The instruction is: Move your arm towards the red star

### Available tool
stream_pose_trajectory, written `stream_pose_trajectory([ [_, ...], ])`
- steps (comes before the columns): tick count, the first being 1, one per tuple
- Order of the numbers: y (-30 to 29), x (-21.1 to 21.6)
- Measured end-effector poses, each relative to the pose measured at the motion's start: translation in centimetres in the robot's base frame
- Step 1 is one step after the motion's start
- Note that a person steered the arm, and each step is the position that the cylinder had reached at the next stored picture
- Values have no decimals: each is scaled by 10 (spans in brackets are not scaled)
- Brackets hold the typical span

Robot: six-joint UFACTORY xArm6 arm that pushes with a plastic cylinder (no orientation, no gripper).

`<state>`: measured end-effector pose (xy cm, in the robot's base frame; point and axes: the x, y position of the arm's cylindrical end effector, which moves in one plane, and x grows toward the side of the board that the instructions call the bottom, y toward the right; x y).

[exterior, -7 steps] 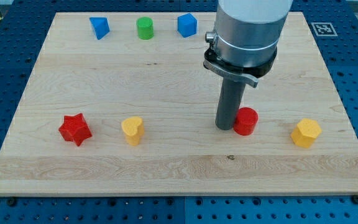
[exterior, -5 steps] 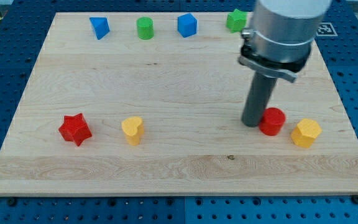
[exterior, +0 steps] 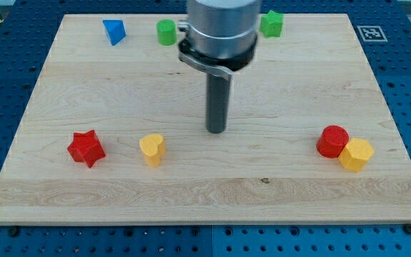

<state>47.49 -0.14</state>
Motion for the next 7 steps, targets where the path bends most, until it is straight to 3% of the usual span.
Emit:
stream_pose_trajectory([
  [4, -172, -12],
  [6, -243, 15],
  [7, -244, 32],
])
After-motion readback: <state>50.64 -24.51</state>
